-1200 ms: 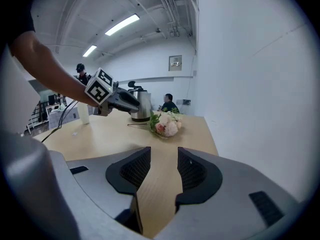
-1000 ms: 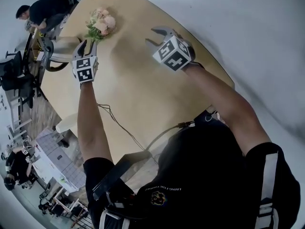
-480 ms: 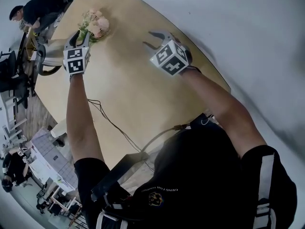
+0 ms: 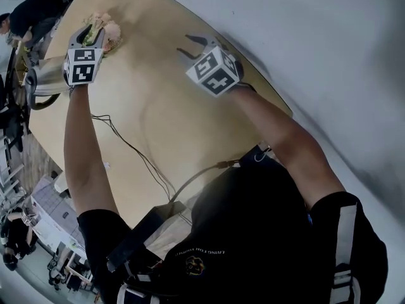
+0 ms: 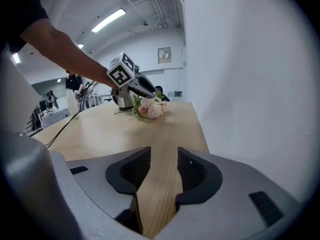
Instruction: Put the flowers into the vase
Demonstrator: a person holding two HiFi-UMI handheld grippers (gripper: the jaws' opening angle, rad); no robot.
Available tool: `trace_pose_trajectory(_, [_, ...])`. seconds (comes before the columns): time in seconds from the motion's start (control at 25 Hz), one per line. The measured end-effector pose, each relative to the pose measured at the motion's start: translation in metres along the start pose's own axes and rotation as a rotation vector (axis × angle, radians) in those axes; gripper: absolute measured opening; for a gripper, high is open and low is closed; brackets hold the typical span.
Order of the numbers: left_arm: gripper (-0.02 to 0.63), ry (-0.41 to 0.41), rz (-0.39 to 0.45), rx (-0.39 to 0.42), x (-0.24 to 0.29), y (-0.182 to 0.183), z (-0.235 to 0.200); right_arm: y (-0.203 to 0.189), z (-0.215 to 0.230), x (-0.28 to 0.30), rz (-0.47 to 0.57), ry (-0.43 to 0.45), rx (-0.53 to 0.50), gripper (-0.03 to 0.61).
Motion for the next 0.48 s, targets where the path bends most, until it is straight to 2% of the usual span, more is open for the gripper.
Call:
trace_pose_trajectory(0.16, [0.149,-0.033,-0.009,0.033,0.012,0.006,0.005,-0.006,0.008,-0.003,-0.007,-0.014,0.012,0.163])
trace_pose_trajectory(0.48, [0.149,-0.141,-0.055,0.154,0.035,0.006,0.024,-0.014,0.015,-0.003,-0.021,-0.031,0.037,0.163])
Point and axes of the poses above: the fingertips, and each gripper's own axes: x forward along the fingers, z to its right, y out of its top, the point moved 3 cm from there along -x, backward along the fingers, and after that the axes turned 7 degrees about z, right-handed, at the moved point
